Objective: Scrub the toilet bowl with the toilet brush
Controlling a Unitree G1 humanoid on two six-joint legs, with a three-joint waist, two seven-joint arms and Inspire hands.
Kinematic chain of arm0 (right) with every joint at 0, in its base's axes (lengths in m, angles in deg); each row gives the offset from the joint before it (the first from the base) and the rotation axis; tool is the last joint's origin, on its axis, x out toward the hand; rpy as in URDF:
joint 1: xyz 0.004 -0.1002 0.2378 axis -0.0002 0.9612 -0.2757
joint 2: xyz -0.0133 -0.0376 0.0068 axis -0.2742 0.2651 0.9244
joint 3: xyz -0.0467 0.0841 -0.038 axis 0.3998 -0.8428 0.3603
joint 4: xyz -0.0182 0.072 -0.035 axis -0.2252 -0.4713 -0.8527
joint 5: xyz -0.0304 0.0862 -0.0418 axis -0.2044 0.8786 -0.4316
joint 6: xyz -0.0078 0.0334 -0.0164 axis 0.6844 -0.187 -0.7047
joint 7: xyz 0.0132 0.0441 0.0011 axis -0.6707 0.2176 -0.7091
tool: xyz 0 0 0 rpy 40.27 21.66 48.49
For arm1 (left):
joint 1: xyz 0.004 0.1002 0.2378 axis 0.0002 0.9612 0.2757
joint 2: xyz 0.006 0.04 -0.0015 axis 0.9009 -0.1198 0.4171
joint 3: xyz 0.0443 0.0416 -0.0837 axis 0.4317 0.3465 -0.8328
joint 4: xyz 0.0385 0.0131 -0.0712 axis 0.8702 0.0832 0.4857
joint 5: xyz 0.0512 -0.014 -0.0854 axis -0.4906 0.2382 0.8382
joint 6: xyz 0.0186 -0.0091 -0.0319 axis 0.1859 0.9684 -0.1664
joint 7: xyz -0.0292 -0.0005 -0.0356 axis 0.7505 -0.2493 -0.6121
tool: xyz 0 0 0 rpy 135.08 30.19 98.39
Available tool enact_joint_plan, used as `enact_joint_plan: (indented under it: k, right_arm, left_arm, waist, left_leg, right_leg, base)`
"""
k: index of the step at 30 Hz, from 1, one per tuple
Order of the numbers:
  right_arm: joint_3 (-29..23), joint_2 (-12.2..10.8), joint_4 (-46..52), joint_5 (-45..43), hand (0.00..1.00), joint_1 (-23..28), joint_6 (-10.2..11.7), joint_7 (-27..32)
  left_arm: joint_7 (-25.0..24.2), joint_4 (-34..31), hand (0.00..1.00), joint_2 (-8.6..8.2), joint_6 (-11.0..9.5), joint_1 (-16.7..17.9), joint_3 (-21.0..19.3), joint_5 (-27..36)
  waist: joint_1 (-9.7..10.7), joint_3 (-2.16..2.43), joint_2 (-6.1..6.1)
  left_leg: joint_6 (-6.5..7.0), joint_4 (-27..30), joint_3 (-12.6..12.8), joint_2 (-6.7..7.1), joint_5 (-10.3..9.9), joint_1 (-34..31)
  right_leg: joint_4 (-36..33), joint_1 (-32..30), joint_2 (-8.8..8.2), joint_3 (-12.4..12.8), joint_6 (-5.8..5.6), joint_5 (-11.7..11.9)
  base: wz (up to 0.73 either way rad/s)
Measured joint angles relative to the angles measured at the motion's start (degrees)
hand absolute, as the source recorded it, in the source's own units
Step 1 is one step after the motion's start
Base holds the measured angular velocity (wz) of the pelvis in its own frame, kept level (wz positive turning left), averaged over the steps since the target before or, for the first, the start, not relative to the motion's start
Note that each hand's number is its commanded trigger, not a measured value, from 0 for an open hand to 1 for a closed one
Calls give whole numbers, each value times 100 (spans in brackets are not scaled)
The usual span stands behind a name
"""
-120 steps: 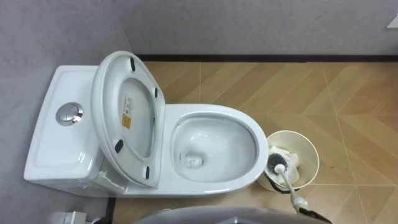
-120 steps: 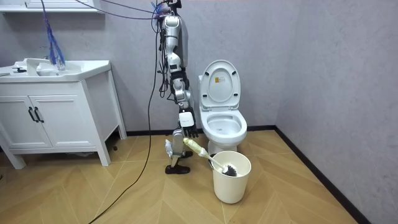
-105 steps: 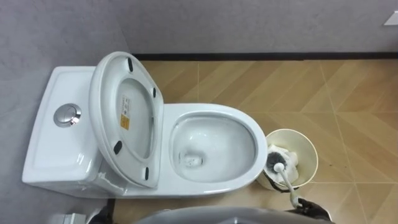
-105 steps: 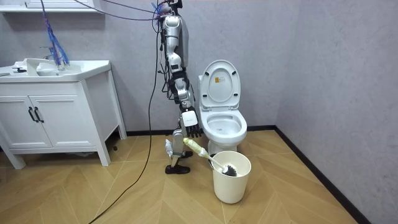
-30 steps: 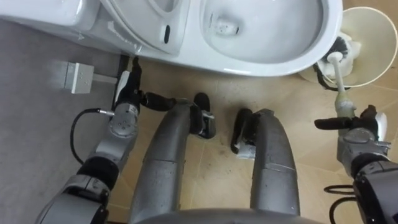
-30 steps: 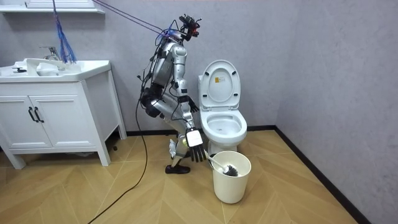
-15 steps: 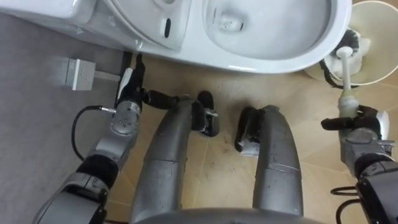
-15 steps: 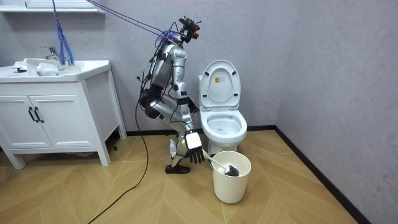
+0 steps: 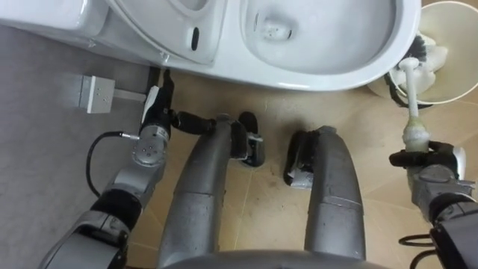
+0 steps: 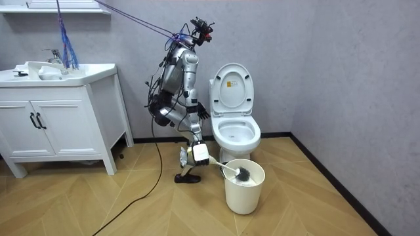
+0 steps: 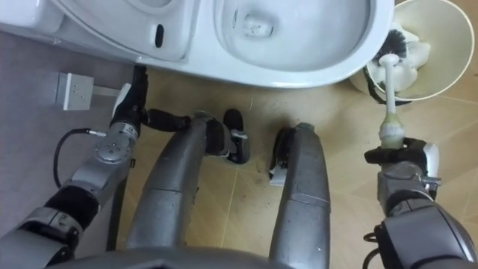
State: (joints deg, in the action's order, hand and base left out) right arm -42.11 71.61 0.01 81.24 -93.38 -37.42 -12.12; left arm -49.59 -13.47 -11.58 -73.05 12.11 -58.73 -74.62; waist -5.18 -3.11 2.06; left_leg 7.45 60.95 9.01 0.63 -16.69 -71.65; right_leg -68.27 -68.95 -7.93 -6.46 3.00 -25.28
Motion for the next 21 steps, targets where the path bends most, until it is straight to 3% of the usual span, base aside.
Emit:
enact_joint_plan:
  k: [5, 11, 15, 20, 21]
  right_arm:
    - [32, -34, 5, 163, 100, 136, -8, -101]
    - [25, -109, -2, 350, 100, 296, -14, -166]
    - [-8, -250, 0, 741, 100, 415, -7, -169]
    - [-290, -289, 14, 1058, 100, 591, -1, -175]
    - [-345, -294, 30, 1157, 100, 675, 1, -175]
  left_arm:
    - [40, -116, 0, 9, -8, 197, -6, 5]
    - [39, -62, 0, 4, -41, 562, -22, 14]
    - [33, -36, 0, 159, -137, 914, -67, 118]
    - [-3, 444, 0, 195, -236, 1131, -82, 133]
    - [-3, 575, 0, 229, -244, 1202, -84, 134]
  waist:
    - [-7, 3, 5]
    - [3, 6, -19]
    - [38, 15, -32]
    - [55, 55, -64]
    - [69, 106, -87]
  left_leg:
    - [-22, -88, -37, -25, -22, 277]
    - [-68, -708, 18, 15, 15, 1192]
    - [-86, -1224, -30, 14, 132, 1868]
    - [-131, -1823, -105, 16, 209, 2600]
    - [-140, -1968, -125, 19, 220, 2781]
  right_leg:
    - [142, 315, 9, -68, 34, -10]
    - [733, 1159, 42, -16, -34, 67]
    - [1313, 1872, 103, -103, 4, 205]
    - [2053, 2681, 195, -201, -16, 363]
    - [2239, 2889, 210, -244, -27, 394]
  base:
    - [0]
    - [-6]
    - [-2]
    - [1]
    - [0]
